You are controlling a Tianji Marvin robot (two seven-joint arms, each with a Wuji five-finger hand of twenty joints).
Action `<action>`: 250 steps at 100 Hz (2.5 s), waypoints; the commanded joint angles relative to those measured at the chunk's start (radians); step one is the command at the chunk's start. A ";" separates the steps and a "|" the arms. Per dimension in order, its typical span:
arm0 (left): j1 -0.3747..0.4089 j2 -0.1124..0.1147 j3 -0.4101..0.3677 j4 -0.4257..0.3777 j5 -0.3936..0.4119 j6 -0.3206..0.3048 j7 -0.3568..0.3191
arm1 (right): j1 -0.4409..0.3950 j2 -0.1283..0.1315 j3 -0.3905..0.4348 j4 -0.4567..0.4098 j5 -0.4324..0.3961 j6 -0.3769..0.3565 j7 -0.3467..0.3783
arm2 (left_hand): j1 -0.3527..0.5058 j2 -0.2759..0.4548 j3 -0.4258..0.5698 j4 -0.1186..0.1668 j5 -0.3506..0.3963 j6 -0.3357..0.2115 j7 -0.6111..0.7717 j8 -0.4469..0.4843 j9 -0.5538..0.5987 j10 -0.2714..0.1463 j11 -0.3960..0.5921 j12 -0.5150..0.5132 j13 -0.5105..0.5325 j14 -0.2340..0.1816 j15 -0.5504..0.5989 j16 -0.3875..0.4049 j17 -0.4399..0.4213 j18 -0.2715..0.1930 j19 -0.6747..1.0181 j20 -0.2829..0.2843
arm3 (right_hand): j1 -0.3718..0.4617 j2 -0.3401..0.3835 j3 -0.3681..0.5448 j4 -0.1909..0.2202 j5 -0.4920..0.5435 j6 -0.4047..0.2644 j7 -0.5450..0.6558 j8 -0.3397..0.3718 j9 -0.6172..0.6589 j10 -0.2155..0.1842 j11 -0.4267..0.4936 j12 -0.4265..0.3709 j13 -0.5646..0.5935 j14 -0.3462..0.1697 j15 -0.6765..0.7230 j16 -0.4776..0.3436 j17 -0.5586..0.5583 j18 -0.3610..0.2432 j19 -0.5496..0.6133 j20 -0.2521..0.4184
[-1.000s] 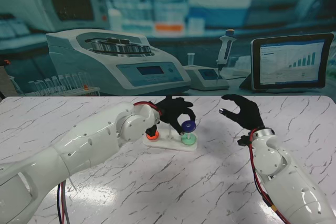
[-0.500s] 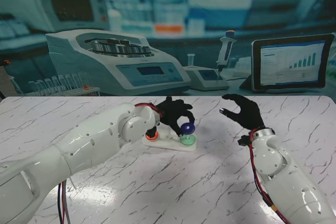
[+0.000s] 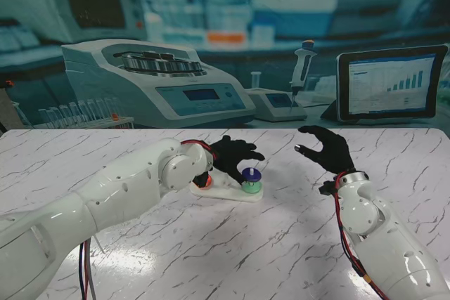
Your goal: Move the three rings of the Hanoi Tower from the left rod to the right rod
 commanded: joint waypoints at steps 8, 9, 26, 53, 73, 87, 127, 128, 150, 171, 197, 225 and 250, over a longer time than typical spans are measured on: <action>-0.016 -0.002 0.009 0.002 -0.010 -0.037 -0.031 | -0.007 -0.008 -0.004 -0.002 0.006 0.002 -0.001 | 0.011 -0.032 0.059 0.031 -0.040 0.030 -0.022 -0.023 -0.053 0.027 -0.021 -0.008 -0.032 0.015 -0.018 -0.006 -0.011 0.023 -0.009 -0.003 | 0.013 0.024 -0.020 0.028 0.019 -0.018 0.008 -0.010 0.021 -0.011 0.009 0.003 0.002 -0.003 0.018 0.007 -0.013 -0.083 0.007 0.008; -0.017 -0.001 0.010 0.002 -0.011 -0.039 -0.033 | -0.007 -0.008 -0.004 -0.002 0.006 0.002 -0.001 | 0.011 -0.036 0.089 0.033 -0.042 0.027 -0.017 -0.031 -0.055 0.027 -0.018 -0.010 -0.034 0.015 -0.016 -0.006 -0.008 0.022 -0.016 -0.006 | 0.014 0.024 -0.020 0.028 0.019 -0.019 0.008 -0.010 0.022 -0.011 0.009 0.003 0.001 -0.003 0.018 0.007 -0.013 -0.083 0.007 0.008; -0.026 0.001 0.020 0.003 -0.009 -0.048 -0.043 | -0.006 -0.009 -0.006 -0.001 0.010 0.002 0.000 | 0.121 -0.034 0.292 0.052 -0.025 -0.011 -0.004 -0.050 -0.026 0.018 -0.002 -0.001 -0.024 0.011 -0.008 -0.005 -0.003 0.017 0.001 0.002 | 0.013 0.023 -0.021 0.028 0.020 -0.022 0.009 -0.010 0.020 -0.013 0.008 0.003 0.002 -0.004 0.022 0.006 -0.013 -0.085 0.006 0.008; -0.020 -0.002 0.018 0.007 0.026 -0.045 -0.006 | -0.005 -0.009 -0.008 0.002 0.012 0.000 0.001 | 0.253 0.054 0.408 0.046 0.012 -0.101 0.002 -0.060 -0.001 -0.022 0.015 0.001 0.017 0.001 0.012 0.002 0.011 0.017 0.046 0.006 | 0.009 0.025 -0.021 0.028 0.017 -0.028 0.007 -0.010 0.019 -0.019 0.005 0.002 -0.018 -0.015 0.007 -0.001 -0.013 -0.088 0.007 0.008; -0.006 -0.004 0.004 0.005 0.055 -0.024 0.034 | -0.003 -0.010 -0.011 0.004 0.015 -0.002 0.002 | 0.287 0.089 0.359 0.033 0.027 -0.117 0.009 -0.062 0.019 -0.027 0.025 0.006 0.046 0.008 0.028 0.011 0.028 0.022 0.102 0.018 | 0.007 0.029 -0.021 0.028 0.017 -0.028 0.006 -0.010 0.022 -0.022 0.004 0.003 -0.009 -0.015 -0.005 -0.002 -0.012 -0.088 0.008 0.009; 0.009 0.007 -0.023 -0.020 0.062 -0.012 0.037 | -0.003 -0.010 -0.011 0.004 0.013 -0.002 0.001 | 0.254 0.100 0.254 0.023 0.025 -0.088 0.013 -0.059 0.019 -0.020 0.023 0.006 0.043 0.007 0.027 0.012 0.021 0.022 0.110 0.013 | 0.007 0.030 -0.021 0.028 0.018 -0.028 0.007 -0.010 0.024 -0.020 0.005 0.003 -0.005 -0.014 -0.008 0.000 -0.011 -0.085 0.009 0.010; 0.137 0.113 -0.258 -0.266 0.144 0.047 -0.080 | -0.003 -0.010 -0.012 0.005 0.012 -0.002 -0.003 | 0.225 0.084 0.043 0.027 0.054 -0.003 0.043 -0.020 0.026 0.011 0.009 0.002 0.036 0.017 0.012 0.007 0.006 0.025 0.088 0.005 | 0.015 0.024 -0.021 0.029 0.024 -0.016 0.011 -0.009 0.027 -0.011 0.011 0.005 0.003 -0.004 0.014 0.007 -0.011 -0.082 0.008 0.009; 0.141 0.116 -0.264 -0.272 0.150 0.048 -0.084 | -0.003 -0.010 -0.012 0.005 0.012 -0.002 -0.003 | 0.224 0.084 0.044 0.027 0.055 -0.001 0.044 -0.020 0.026 0.011 0.008 0.001 0.036 0.018 0.012 0.007 0.006 0.025 0.088 0.005 | 0.015 0.024 -0.021 0.029 0.024 -0.017 0.011 -0.009 0.026 -0.011 0.011 0.005 0.003 -0.004 0.015 0.007 -0.011 -0.082 0.008 0.009; 0.243 0.160 -0.407 -0.362 0.245 0.069 -0.156 | -0.001 -0.011 -0.016 0.007 0.013 -0.005 -0.003 | 0.201 0.080 0.042 0.027 0.082 0.010 0.063 0.000 0.028 0.018 0.003 0.000 0.035 0.020 0.008 0.005 0.004 0.024 0.080 0.003 | 0.016 0.022 -0.021 0.029 0.022 -0.017 0.012 -0.009 0.023 -0.012 0.012 0.004 0.002 -0.004 0.023 0.007 -0.012 -0.085 0.006 0.008; 0.332 0.179 -0.508 -0.387 0.298 0.082 -0.182 | 0.004 -0.012 -0.026 0.011 0.019 -0.003 0.000 | 0.133 0.060 -0.006 0.021 0.096 0.021 0.078 0.024 0.033 0.023 0.002 0.000 0.033 0.023 0.005 0.004 0.003 0.028 0.074 0.004 | 0.011 0.026 -0.021 0.028 0.018 -0.020 0.009 -0.010 0.020 -0.018 0.009 0.003 0.001 -0.008 0.027 0.006 -0.013 -0.088 0.006 0.008; 0.377 0.188 -0.547 -0.385 0.306 0.118 -0.214 | 0.006 -0.012 -0.032 0.011 0.023 -0.002 0.007 | 0.056 0.060 -0.077 0.022 0.088 0.037 0.078 0.045 0.027 0.030 -0.003 0.000 0.021 0.027 -0.002 0.002 -0.003 0.030 0.062 0.005 | 0.006 0.031 -0.021 0.029 0.014 -0.021 0.006 -0.010 0.020 -0.023 0.005 0.002 -0.011 -0.016 0.000 -0.003 -0.011 -0.088 0.008 0.009; 0.386 0.191 -0.537 -0.364 0.286 0.154 -0.231 | 0.004 -0.011 -0.030 0.007 0.023 0.000 0.007 | 0.017 0.091 -0.249 0.025 0.079 0.068 0.064 0.076 0.011 0.046 -0.009 -0.001 -0.004 0.033 -0.013 -0.003 -0.010 0.029 0.030 0.019 | 0.007 0.030 -0.021 0.029 0.016 -0.014 0.007 -0.010 0.024 -0.018 0.007 0.004 0.009 -0.008 0.000 0.003 -0.010 -0.084 0.009 0.010; 0.384 0.183 -0.496 -0.310 0.272 0.181 -0.186 | 0.002 -0.011 -0.027 0.004 0.022 0.003 0.009 | -0.009 0.090 -0.253 0.024 0.066 0.082 0.063 0.080 -0.035 0.047 -0.023 -0.006 -0.018 0.036 -0.016 -0.003 -0.012 0.031 0.024 0.019 | 0.011 0.025 -0.020 0.029 0.020 -0.001 0.011 -0.009 0.026 -0.013 0.011 0.005 0.003 -0.004 0.013 0.007 -0.012 -0.082 0.008 0.009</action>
